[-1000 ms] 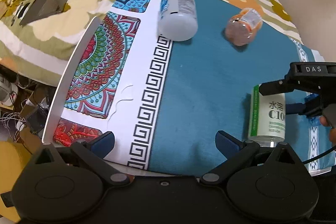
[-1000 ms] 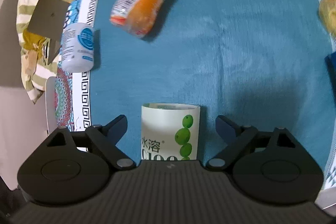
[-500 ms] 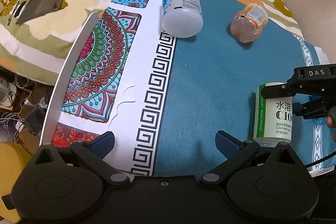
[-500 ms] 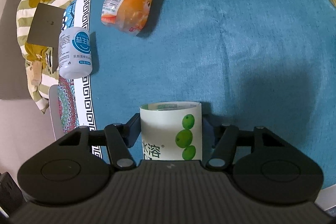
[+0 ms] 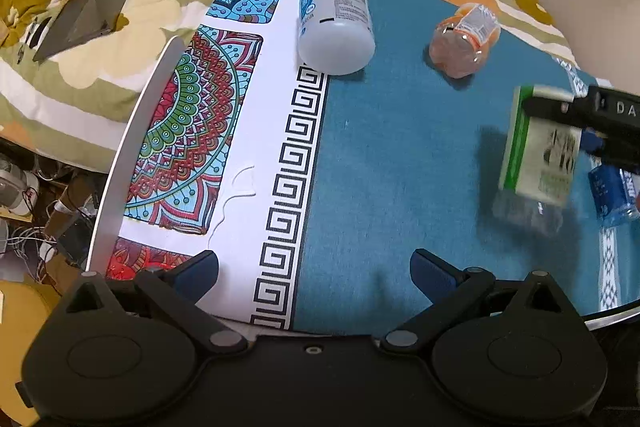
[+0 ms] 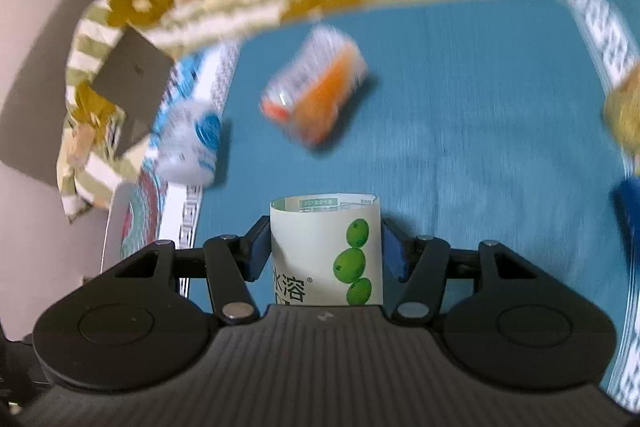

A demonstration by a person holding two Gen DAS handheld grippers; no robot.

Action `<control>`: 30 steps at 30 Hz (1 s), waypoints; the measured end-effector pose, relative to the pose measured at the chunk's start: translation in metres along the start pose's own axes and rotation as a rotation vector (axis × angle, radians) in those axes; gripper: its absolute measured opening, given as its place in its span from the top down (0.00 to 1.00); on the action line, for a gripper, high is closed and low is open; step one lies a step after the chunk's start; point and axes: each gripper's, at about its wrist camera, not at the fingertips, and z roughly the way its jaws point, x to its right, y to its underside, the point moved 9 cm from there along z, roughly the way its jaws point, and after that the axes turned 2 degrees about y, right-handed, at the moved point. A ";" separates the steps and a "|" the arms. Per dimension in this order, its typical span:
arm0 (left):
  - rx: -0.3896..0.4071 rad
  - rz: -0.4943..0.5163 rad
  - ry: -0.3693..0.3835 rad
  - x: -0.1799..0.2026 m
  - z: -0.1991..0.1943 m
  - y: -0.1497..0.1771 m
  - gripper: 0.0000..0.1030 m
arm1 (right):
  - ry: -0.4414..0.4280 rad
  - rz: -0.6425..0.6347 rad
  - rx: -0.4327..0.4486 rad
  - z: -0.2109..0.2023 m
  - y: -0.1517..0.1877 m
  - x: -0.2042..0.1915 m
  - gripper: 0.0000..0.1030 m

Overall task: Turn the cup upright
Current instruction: 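Rotate the held cup with the right gripper until its open rim faces up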

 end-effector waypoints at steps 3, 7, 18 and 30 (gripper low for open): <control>-0.008 0.009 -0.017 0.000 0.002 0.005 0.00 | -0.021 -0.048 0.150 -0.006 0.001 -0.003 0.30; -0.019 0.014 -0.029 0.000 0.007 0.011 0.00 | 0.008 -0.165 0.329 -0.013 0.006 -0.009 0.30; 0.004 0.038 -0.036 0.012 0.005 0.020 0.00 | 0.033 -0.251 0.467 -0.024 0.036 -0.007 0.28; 0.004 0.065 -0.063 0.018 0.004 0.030 0.00 | 0.031 -0.310 0.602 -0.041 0.073 -0.004 0.27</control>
